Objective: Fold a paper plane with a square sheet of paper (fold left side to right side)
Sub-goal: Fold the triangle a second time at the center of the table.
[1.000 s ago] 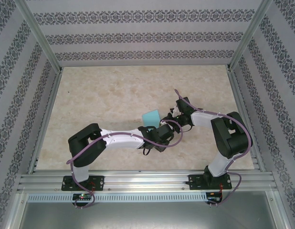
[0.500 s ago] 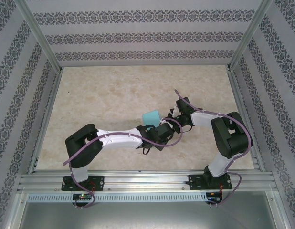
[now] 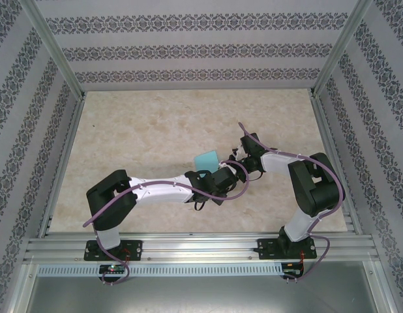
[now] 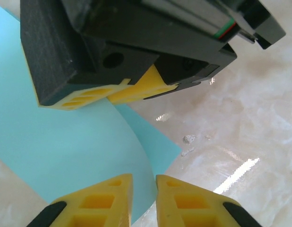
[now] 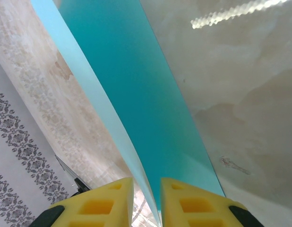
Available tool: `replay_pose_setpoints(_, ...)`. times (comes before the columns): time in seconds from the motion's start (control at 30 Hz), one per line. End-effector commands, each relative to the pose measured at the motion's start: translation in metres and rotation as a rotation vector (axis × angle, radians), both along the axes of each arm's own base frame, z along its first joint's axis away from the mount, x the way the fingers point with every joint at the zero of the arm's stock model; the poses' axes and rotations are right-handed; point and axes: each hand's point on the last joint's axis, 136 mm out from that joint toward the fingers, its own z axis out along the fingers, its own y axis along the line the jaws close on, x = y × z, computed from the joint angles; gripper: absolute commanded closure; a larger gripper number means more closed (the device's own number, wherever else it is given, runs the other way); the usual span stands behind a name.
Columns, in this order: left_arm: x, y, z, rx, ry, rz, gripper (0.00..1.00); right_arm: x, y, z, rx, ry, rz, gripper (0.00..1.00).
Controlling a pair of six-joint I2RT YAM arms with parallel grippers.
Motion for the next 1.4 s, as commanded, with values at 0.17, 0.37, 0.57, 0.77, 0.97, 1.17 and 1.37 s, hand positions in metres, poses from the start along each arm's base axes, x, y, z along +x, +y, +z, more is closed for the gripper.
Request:
replay_pose_setpoints(0.17, -0.003, -0.01, 0.022, -0.061, -0.037, -0.02, 0.98, 0.005, 0.003, 0.013, 0.011, -0.06, 0.023, 0.75)
replay_pose_setpoints(0.37, -0.003, -0.007, 0.024, -0.079, -0.033, -0.015, 1.0, 0.011, 0.0, 0.025, 0.02, -0.104, 0.011, 0.66)
replay_pose_setpoints(0.57, -0.004, -0.006, 0.024, -0.131, -0.007, -0.011, 1.0, 0.019, -0.011, 0.041, 0.04, -0.154, -0.032, 0.53)
replay_pose_setpoints(0.77, -0.002, 0.0, 0.022, -0.161, 0.02, 0.002, 1.0, 0.023, -0.036, 0.052, 0.062, -0.195, -0.096, 0.5)
replay_pose_setpoints(0.97, 0.005, 0.014, 0.018, -0.141, 0.042, 0.017, 1.0, 0.006, -0.05, 0.045, 0.026, -0.192, -0.082, 0.67)
replay_pose_setpoints(1.17, 0.012, 0.028, 0.015, -0.157, 0.066, 0.043, 1.0, -0.016, -0.053, 0.028, 0.025, -0.157, -0.089, 0.76)
replay_pose_setpoints(1.37, 0.022, 0.039, 0.015, -0.191, 0.085, 0.078, 1.0, -0.038, -0.043, 0.012, 0.02, -0.122, -0.048, 0.81)
